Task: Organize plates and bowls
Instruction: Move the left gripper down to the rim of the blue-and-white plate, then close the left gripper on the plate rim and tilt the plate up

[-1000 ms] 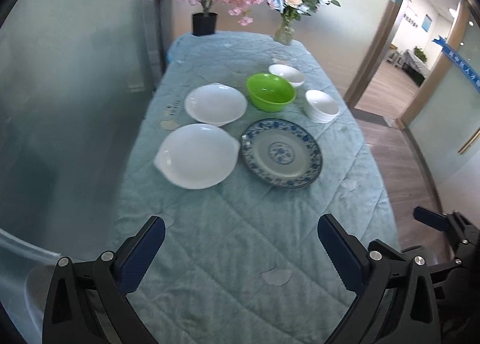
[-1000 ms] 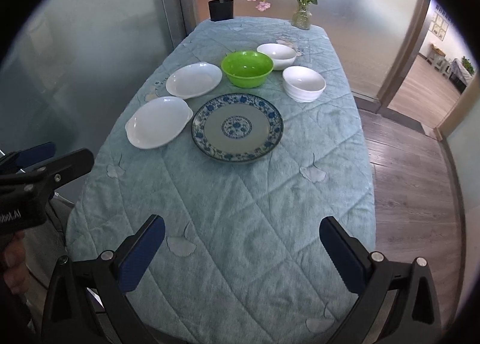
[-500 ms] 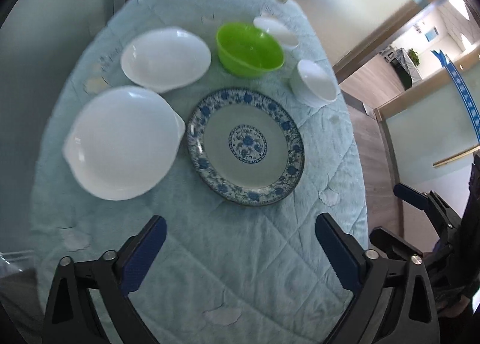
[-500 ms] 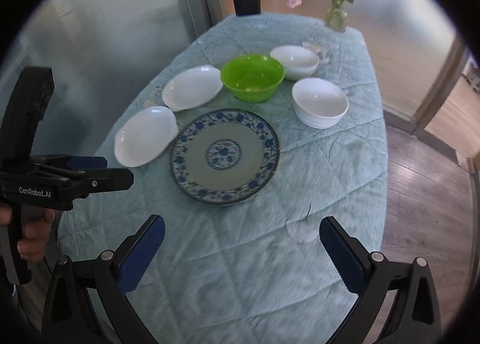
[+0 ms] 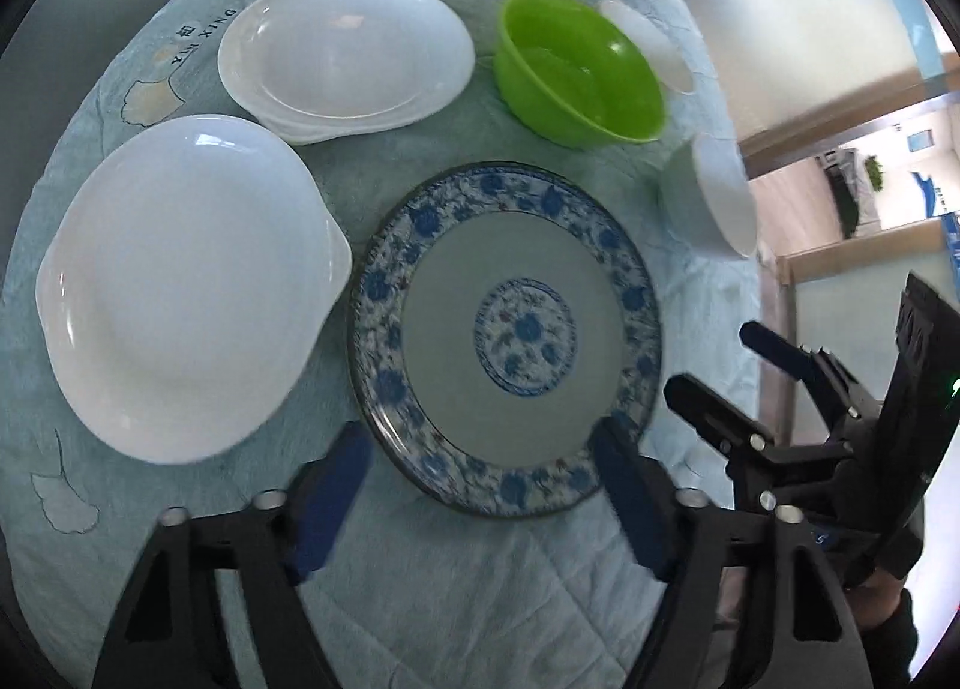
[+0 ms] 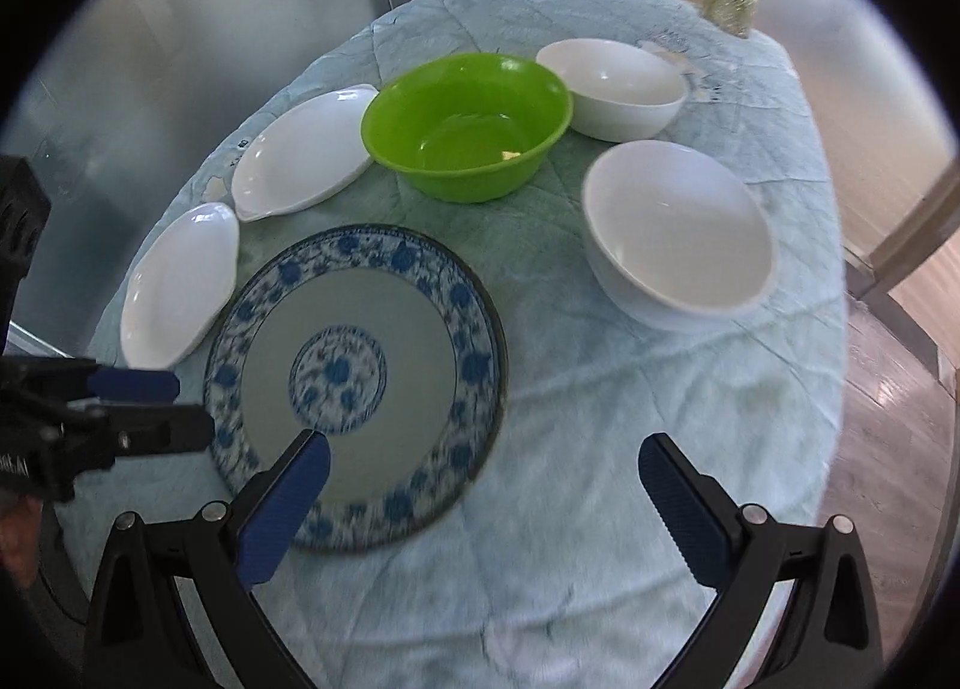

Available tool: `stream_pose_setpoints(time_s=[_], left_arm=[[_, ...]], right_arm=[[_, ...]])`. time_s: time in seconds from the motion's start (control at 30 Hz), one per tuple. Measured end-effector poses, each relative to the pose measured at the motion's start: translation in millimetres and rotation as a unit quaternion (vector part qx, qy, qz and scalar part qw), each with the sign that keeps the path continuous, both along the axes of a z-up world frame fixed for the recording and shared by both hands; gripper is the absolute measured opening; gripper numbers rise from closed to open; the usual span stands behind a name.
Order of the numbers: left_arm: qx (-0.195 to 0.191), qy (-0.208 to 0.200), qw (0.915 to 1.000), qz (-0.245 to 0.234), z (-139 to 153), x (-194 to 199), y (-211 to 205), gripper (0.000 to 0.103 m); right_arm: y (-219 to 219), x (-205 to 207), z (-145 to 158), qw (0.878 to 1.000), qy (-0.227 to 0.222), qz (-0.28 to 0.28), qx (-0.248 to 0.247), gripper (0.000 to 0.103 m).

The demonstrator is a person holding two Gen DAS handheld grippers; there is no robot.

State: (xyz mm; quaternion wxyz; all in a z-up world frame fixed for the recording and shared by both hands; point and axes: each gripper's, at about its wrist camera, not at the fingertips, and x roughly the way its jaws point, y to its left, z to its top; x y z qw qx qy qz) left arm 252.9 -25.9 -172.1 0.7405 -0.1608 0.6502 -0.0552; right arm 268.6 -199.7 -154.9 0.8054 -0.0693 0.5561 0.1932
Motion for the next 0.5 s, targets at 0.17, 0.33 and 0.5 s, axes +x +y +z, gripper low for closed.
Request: stream_pose_setpoints(time_s=[0.17, 0.33, 0.5], left_arm=[[0.011, 0.027, 0.9990, 0.035, -19, 13, 3, 0.059], [0.015, 0.045, 0.9981, 0.039, -40, 23, 4, 0.035], [0.013, 0.036, 0.9985, 0.041, -38, 27, -2, 0.034]], right_arm=[[3, 23, -15, 0.999, 0.007, -0.010, 0.030, 0.101], [9, 33, -29, 0.999, 0.019, -0.004, 0.045, 0.072], [12, 36, -42, 0.997, 0.030, -0.028, 0.059, 0.067]])
